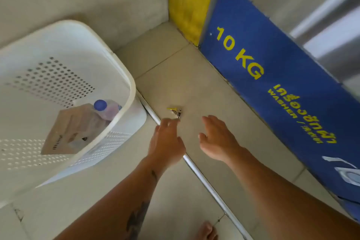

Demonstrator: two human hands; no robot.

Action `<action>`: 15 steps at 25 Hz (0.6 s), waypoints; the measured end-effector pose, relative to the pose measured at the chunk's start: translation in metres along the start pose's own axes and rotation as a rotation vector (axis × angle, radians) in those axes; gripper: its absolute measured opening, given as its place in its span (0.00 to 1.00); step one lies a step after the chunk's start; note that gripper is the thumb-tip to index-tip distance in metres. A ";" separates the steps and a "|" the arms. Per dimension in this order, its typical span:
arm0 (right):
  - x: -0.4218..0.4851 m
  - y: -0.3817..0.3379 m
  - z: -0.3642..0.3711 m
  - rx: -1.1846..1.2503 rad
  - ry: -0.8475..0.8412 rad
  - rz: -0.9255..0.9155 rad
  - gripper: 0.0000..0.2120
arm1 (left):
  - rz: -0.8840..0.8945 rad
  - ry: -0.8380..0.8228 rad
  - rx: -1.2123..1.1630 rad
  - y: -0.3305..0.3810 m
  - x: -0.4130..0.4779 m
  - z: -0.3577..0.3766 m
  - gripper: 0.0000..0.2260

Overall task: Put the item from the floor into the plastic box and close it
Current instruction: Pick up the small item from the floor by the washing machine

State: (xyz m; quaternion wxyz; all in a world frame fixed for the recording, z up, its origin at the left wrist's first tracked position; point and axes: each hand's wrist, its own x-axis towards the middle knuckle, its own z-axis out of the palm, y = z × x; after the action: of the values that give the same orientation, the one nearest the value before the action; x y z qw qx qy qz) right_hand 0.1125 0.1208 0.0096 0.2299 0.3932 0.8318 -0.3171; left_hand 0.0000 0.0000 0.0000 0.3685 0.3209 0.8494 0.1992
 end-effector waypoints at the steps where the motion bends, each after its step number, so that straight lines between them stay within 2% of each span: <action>1: 0.012 0.003 0.004 -0.029 0.030 0.000 0.28 | 0.054 0.040 0.066 -0.002 0.011 0.003 0.27; 3: 0.032 0.008 0.008 -0.073 0.096 0.009 0.29 | 0.127 0.102 0.190 -0.006 0.033 0.010 0.31; 7: 0.056 0.014 0.029 -0.116 0.197 0.020 0.32 | 0.230 0.066 0.427 -0.013 0.067 0.014 0.34; 9: 0.059 0.014 0.040 -0.143 0.228 0.041 0.35 | 0.307 0.064 0.533 -0.019 0.077 0.014 0.29; 12: 0.061 0.017 0.051 -0.195 0.246 0.046 0.37 | 0.363 0.108 0.536 -0.027 0.085 0.017 0.19; 15: 0.060 0.020 0.052 -0.205 0.223 0.033 0.37 | 0.403 0.115 0.603 -0.031 0.083 0.024 0.16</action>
State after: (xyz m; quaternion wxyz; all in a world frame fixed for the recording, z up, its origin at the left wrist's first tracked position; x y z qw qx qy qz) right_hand 0.1005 0.1246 -0.0715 0.1801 0.4141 0.8737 -0.1811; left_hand -0.0381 0.0381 -0.0747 0.1625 0.5643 0.8090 0.0264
